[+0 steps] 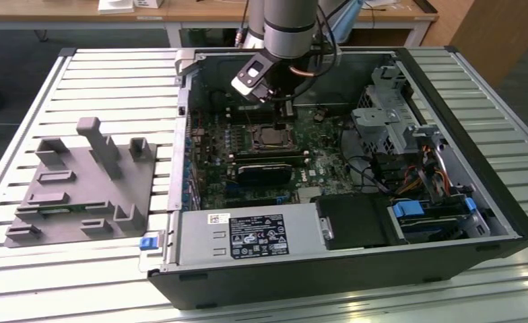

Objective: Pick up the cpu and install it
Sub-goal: 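Close the cpu cover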

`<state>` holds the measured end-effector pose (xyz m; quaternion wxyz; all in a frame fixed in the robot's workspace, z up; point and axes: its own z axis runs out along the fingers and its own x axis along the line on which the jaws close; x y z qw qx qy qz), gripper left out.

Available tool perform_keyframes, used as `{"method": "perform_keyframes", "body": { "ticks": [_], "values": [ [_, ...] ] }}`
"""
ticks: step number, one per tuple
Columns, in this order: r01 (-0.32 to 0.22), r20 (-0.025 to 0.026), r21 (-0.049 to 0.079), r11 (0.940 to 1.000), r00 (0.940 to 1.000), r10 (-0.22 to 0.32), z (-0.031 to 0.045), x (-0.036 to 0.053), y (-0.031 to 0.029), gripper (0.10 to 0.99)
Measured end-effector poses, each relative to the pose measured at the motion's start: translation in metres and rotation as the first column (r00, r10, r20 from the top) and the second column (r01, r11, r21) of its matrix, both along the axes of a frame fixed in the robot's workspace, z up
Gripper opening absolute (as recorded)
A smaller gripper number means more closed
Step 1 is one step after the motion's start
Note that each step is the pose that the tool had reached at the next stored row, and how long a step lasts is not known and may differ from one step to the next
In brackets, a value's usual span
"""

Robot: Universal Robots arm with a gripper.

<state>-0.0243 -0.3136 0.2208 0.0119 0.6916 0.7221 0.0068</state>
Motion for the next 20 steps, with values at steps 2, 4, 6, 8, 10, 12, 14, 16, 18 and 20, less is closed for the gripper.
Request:
{"method": "perform_keyframes", "body": {
  "ticks": [2, 4, 6, 8, 10, 12, 14, 16, 18, 20],
  "values": [
    [0.0, 0.0, 0.0, 1.0, 1.0, 0.0, -0.0019, -0.0028, 0.0, 0.106],
    [0.0, 0.0, 0.0, 1.0, 1.0, 0.0, -0.005, -0.0038, 0.0, 0.106],
    [0.0, 0.0, 0.0, 1.0, 1.0, 0.0, -0.0081, -0.0046, 0.0, 0.106],
    [0.0, 0.0, 0.0, 1.0, 1.0, 0.0, -0.0102, -0.0056, 0.0, 0.106],
    [0.0, 0.0, 0.0, 1.0, 1.0, 0.0, -0.0106, -0.007, 0.0, 0.106],
    [0.0, 0.0, 0.0, 1.0, 1.0, 0.0, -0.0107, -0.0096, 0.0, 0.106],
    [0.0, 0.0001, 0.0, 1.0, 1.0, 0.0, -0.011, -0.0127, 0.0, 0.106],
    [0.0, 0.0001, 0.0, 1.0, 1.0, 0.0, -0.0113, -0.016, 0.0, 0.106],
    [0.0, 0.0, 0.0, 1.0, 1.0, 0.0, -0.0117, -0.0197, 0.0, 0.106],
    [0.0, 0.0001, 0.0, 1.0, 1.0, 0.0, -0.0122, -0.0234, 0.0, 0.106]
  ]
}}
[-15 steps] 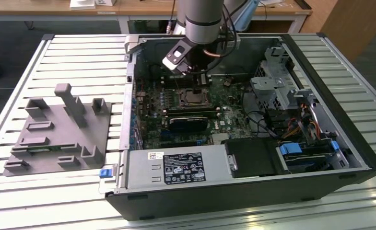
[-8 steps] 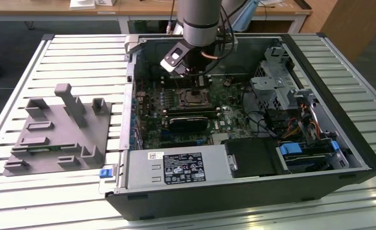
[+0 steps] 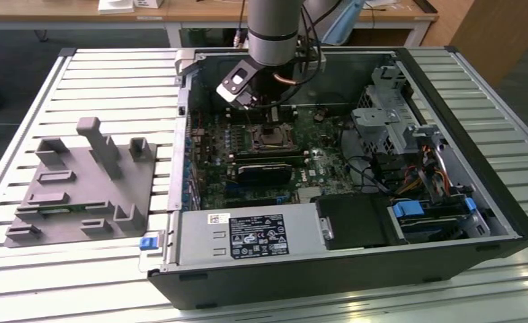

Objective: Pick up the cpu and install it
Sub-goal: 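Close the cpu cover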

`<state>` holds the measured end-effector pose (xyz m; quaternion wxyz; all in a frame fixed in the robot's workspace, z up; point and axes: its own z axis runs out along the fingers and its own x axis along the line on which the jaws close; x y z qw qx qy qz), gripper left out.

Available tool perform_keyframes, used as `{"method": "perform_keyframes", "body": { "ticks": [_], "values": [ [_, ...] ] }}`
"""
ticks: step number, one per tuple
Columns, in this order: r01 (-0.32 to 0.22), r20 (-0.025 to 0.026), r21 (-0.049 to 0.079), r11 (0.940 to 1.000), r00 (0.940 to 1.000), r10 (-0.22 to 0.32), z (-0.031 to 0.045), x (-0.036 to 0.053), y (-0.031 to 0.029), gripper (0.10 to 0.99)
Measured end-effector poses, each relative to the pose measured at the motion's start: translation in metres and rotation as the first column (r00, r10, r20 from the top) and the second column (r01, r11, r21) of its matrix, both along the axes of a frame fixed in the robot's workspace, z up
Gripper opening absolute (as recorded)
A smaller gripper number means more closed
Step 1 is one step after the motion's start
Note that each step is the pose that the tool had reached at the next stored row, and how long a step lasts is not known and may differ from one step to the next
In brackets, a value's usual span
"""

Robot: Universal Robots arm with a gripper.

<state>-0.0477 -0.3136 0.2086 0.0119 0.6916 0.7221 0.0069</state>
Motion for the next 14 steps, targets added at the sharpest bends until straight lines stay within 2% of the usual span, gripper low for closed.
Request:
{"method": "perform_keyframes", "body": {
  "ticks": [6, 14],
  "values": [
    [0.0, 0.0, 0.0, 1.0, 1.0, 0.0, -0.0031, -0.0061, 0.0, 0.106],
    [0.0, -0.0003, 0.0, 1.0, 1.0, 0.0, -0.0087, -0.008, 0.0, 0.106]
  ]
}}
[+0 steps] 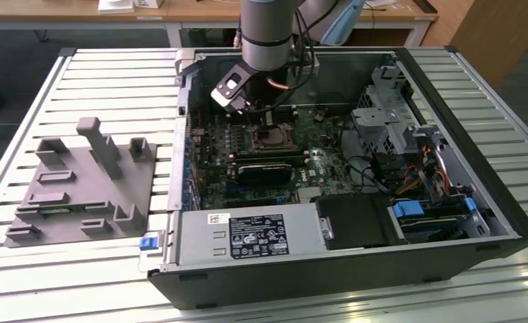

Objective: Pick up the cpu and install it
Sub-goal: 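Close the cpu cover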

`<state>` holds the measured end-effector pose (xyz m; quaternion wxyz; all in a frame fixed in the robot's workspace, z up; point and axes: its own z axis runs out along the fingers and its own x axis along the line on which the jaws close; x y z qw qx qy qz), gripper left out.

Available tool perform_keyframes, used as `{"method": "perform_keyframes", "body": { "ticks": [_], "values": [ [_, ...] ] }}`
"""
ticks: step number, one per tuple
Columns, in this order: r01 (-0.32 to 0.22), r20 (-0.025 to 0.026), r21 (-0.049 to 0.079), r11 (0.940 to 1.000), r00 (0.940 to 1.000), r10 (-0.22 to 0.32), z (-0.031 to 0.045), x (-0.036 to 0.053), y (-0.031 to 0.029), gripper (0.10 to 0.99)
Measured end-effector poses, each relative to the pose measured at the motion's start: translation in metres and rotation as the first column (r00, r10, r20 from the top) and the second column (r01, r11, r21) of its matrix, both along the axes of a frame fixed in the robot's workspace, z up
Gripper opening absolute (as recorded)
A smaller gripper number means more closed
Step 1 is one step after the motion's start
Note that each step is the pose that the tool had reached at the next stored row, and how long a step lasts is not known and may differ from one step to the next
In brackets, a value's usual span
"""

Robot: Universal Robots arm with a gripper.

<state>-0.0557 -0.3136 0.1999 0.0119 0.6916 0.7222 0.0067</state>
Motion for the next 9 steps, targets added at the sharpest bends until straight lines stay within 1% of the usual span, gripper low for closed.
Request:
{"method": "perform_keyframes", "body": {
  "ticks": [5, 9],
  "values": [
    [0.0, 0.0004, 0.0, 1.0, 1.0, 0.0, 0.0008, 0.0, 0.0001, 0.106],
    [0.0, 0.0001, 0.0, 1.0, 1.0, 0.0, 0.0067, 0.0, 0.0, 0.106]
  ]
}}
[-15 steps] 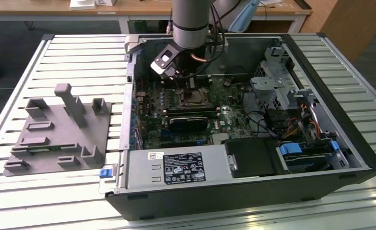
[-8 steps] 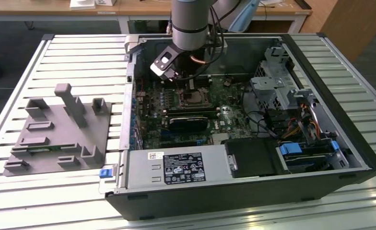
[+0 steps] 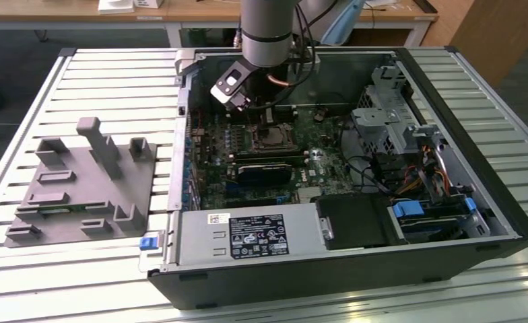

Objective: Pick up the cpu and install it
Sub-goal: 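Close the cpu cover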

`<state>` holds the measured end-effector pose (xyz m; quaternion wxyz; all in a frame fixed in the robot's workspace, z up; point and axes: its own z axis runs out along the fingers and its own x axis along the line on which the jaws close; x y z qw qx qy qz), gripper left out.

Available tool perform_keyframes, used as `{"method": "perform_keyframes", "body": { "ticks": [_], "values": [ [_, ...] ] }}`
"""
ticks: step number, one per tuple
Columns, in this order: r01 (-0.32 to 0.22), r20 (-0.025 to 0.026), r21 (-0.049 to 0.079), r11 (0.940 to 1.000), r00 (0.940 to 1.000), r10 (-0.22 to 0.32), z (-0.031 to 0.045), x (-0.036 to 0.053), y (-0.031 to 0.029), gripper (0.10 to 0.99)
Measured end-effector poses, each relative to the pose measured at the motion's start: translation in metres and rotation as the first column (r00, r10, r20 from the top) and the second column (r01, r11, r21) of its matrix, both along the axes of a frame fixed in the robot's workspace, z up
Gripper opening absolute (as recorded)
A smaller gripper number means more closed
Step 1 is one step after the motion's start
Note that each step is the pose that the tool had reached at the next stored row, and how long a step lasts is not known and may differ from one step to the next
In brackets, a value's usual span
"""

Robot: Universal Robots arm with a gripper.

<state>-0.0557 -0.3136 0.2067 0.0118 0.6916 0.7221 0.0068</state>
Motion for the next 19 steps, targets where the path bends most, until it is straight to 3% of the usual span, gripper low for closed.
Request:
{"method": "perform_keyframes", "body": {
  "ticks": [19],
  "values": [
    [0.0, -0.0001, 0.0, 1.0, 1.0, 0.0, 0.0003, 0.0171, 0.0, 0.106]
  ]
}}
